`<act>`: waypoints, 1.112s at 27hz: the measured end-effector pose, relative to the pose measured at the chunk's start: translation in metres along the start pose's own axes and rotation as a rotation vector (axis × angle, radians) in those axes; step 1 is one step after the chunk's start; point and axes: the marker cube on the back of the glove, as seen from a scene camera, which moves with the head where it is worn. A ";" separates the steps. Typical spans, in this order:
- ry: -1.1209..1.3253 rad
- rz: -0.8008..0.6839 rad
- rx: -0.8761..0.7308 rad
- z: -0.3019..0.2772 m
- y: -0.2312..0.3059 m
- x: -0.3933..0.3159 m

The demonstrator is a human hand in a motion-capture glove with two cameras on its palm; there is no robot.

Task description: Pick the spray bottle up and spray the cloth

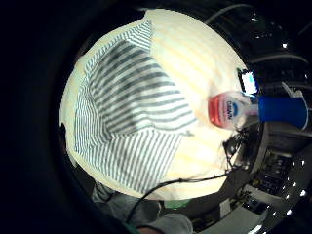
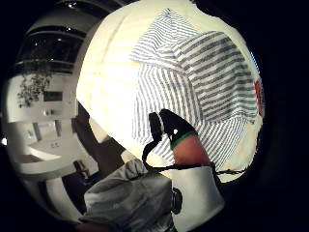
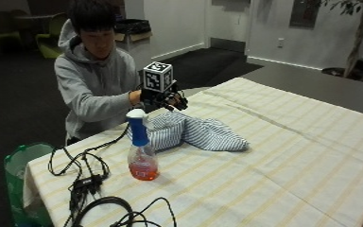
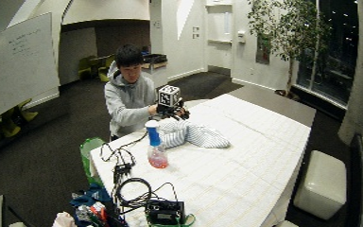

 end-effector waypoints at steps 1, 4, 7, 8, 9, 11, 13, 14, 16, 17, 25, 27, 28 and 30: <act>0.000 -0.004 0.001 0.000 0.001 -0.001; 0.001 -0.024 0.014 -0.001 0.007 -0.005; 0.007 -0.031 0.040 -0.004 0.012 -0.005; 0.007 -0.031 0.049 -0.005 0.013 -0.005; 0.006 -0.032 0.060 -0.006 0.014 -0.005; -0.001 -0.035 0.085 -0.008 0.017 -0.003; -0.007 -0.039 0.117 -0.011 0.021 -0.001; -0.010 -0.041 0.134 -0.012 0.023 0.001; -0.019 -0.042 0.169 -0.015 0.027 0.005; -0.025 -0.040 0.187 -0.016 0.029 0.007; -0.097 -0.068 0.403 -0.020 0.070 0.013; -0.108 -0.072 0.449 -0.021 0.080 0.018; -0.111 -0.069 0.466 -0.022 0.086 0.021; -0.118 -0.056 0.497 -0.023 0.096 0.028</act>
